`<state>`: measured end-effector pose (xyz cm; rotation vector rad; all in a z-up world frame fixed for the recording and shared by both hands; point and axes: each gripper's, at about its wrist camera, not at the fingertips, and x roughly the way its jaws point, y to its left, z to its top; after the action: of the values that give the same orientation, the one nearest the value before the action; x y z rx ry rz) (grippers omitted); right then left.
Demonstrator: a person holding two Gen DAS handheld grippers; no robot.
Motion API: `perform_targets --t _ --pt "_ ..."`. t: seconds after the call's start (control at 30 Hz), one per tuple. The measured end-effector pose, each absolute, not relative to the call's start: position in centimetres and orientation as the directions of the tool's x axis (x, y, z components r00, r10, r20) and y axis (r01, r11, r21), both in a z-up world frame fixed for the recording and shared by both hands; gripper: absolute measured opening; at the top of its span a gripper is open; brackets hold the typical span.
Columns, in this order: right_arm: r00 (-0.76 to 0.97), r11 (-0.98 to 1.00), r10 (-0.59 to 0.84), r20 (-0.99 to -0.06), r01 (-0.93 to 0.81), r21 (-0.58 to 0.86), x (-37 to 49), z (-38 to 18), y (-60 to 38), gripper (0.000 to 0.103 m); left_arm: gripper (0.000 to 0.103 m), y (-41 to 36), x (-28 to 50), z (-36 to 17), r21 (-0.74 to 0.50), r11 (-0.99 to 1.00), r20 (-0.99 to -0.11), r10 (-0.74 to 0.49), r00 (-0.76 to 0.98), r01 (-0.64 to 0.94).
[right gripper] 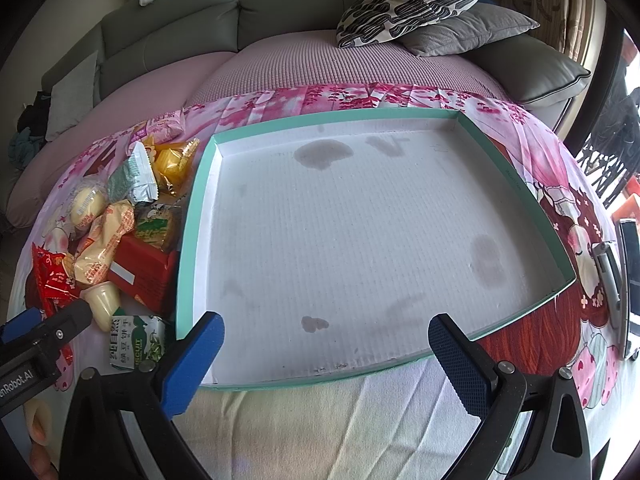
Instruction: Organize snacks
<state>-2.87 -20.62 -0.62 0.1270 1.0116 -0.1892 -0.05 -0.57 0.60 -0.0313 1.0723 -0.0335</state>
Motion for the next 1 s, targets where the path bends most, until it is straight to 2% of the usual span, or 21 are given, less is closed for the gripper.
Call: perform_targets --t 0.33,0.5,0.73,0.83,0.9,1.0 --pt "0.539 0.983 -0.088 -0.838 0.182 0.014 -2.8 -0.2 -19.5 0.103 0.103 0.9 -0.5 2.5 -0.067 0.998 -0.850 -0.053 0.524 -0.009" --pt "0.596 0.997 0.005 -0.803 0.059 0.050 -3.0 0.8 -16.6 0.103 0.103 3.4 -0.9 3.7 -0.096 0.993 -0.830 -0.038 0.556 -0.076" --pt "0.585 0.993 0.117 -0.803 -0.066 0.097 -3.0 0.3 -12.2 0.103 0.103 5.4 -0.3 2.4 -0.110 0.986 -0.854 -0.028 0.520 -0.127" --pt "0.579 0.987 0.158 -0.800 -0.112 0.115 -3.0 0.1 -10.7 0.098 0.103 5.6 0.0 2.1 -0.115 0.986 -0.853 -0.036 0.520 -0.121" --pt "0.569 0.981 0.193 -0.799 -0.141 0.137 -3.0 0.0 -9.8 0.091 0.103 5.8 0.2 1.8 -0.114 0.986 -0.857 -0.037 0.513 -0.120" --pt "0.554 0.976 0.211 -0.805 -0.168 0.140 -3.0 -0.5 -8.5 0.089 0.103 6.0 0.5 1.1 -0.111 0.986 -0.867 -0.036 0.497 -0.123"
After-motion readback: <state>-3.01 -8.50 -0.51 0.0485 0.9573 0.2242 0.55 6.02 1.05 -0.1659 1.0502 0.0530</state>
